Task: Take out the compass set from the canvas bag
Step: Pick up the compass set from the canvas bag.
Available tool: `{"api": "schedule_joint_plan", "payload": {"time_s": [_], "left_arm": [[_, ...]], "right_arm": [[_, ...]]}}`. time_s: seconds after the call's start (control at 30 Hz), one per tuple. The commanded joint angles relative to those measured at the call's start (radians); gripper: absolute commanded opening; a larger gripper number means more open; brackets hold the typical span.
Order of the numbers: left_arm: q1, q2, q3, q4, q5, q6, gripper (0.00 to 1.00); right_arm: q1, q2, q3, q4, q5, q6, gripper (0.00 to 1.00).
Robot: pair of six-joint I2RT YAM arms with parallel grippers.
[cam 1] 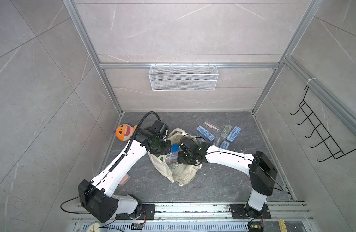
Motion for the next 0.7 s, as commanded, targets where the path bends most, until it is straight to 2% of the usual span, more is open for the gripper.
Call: {"api": "schedule_joint_plan", "payload": {"time_s": [0.0, 0.1, 0.13, 0.23, 0.47, 0.67], "left_arm": [[0.000, -0.005, 0.051, -0.015, 0.035, -0.040, 0.00], [-0.001, -0.011, 0.049, -0.010, 0.049, -0.054, 0.00], [0.000, -0.015, 0.047, -0.009, 0.051, -0.058, 0.00], [-0.001, -0.031, 0.027, 0.005, 0.063, -0.076, 0.00], [-0.002, -0.061, -0.034, 0.042, 0.084, -0.103, 0.00], [-0.004, -0.066, -0.057, 0.067, 0.100, -0.106, 0.00]], "right_arm": [[-0.015, 0.070, 0.084, -0.058, 0.089, 0.069, 0.62], [-0.041, 0.130, 0.147, -0.074, 0.072, 0.088, 0.64], [-0.054, 0.146, 0.159, -0.065, 0.056, 0.102, 0.76], [-0.079, 0.164, 0.166, -0.025, 0.016, 0.137, 0.86], [-0.086, 0.179, 0.162, 0.009, -0.022, 0.302, 0.87], [-0.087, 0.212, 0.135, 0.051, 0.003, 0.432, 0.86]]}}
